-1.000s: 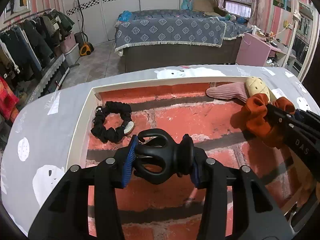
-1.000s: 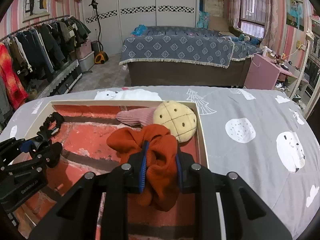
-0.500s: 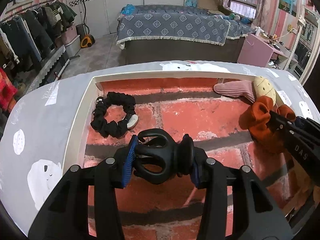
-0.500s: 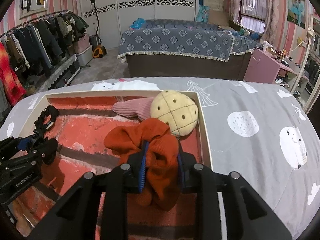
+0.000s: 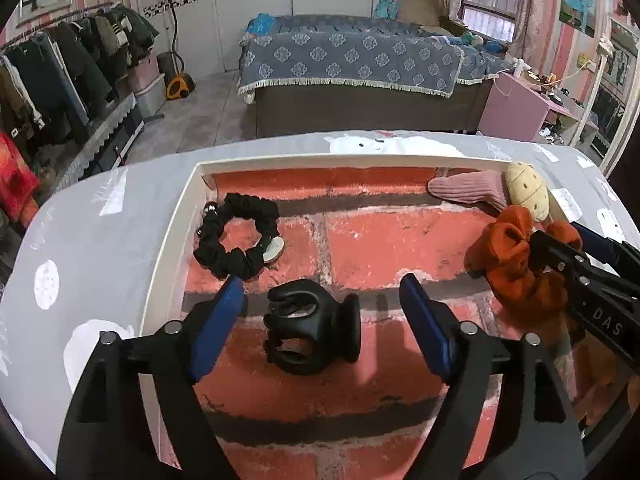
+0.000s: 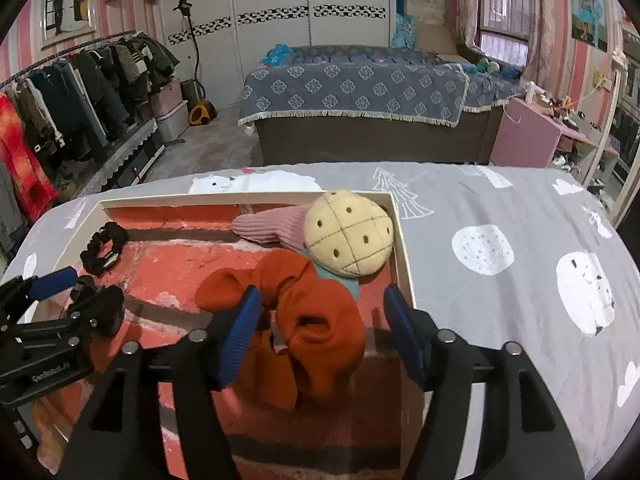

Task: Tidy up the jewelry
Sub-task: 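Release the claw clip into the tray with the left tool while the right tool releases the scrunchie, then withdraw both open tools from the tray toward the remaining accessories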

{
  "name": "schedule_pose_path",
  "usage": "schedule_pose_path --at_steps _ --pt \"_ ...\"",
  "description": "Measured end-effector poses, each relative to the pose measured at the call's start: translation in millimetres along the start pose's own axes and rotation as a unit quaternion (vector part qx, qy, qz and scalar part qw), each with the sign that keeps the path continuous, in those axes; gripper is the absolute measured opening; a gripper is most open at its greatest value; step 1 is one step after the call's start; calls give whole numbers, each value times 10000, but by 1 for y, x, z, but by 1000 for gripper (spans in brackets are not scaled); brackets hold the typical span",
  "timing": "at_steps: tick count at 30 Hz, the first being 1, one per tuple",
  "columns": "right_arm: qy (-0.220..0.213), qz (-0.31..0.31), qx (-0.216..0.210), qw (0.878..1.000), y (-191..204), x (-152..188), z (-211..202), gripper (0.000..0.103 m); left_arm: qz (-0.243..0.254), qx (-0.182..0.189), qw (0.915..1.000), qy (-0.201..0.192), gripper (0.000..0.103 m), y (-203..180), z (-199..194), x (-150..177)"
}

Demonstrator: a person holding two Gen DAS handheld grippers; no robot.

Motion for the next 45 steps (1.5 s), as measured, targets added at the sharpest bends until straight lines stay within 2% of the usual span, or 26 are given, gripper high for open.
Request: schedule_pose_path --at_steps 1,5,7,8,12,15,17,24,35,45 --pt "-57 -18 -5 10000 0 -1 -5 72 0 18 10000 -24 80 -1 -4 -1" --pt "-302 20 52 9995 -6 -10 -29 75 -46 111 9995 -305 93 -2 -33 -8" --pt "-455 24 129 9989 -10 -12 -44 87 -46 114 9990 -438 96 -1 -48 -10" --pt "-527 22 182 9984 -12 -13 -51 87 -77 115 9987 -490 98 0 -56 -12" --pt "-592 -59 255 9979 -16 -10 -77 88 -124 132 9981 -582 98 4 -84 -11" --pt "-653 -179 406 9969 -16 -3 -95 93 -101 63 9979 -631 98 9 -106 -6" --pt "-712 -245 471 9960 -15 4 -108 94 -71 4 9977 -670 98 14 -117 -2" --pt "-709 -307 446 9960 -12 35 -138 94 -205 -99 9976 -649 98 35 -148 31" --pt "-418 -535 574 9960 -1 91 -142 94 -372 -65 9984 -426 98 53 -161 94" --pt "-355 -329 524 9974 -17 110 -153 94 -414 -108 9984 -373 98 52 -175 134"
Point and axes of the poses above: each gripper's, at about its wrist camera, not at the fingertips, and z roughly the way its jaws point, y to its left, x to its underside, the point moved 2 cm from there along z, roughly the way its jaws point, and after that the axes turned 4 degrees about -z, right-handed, at the moved point
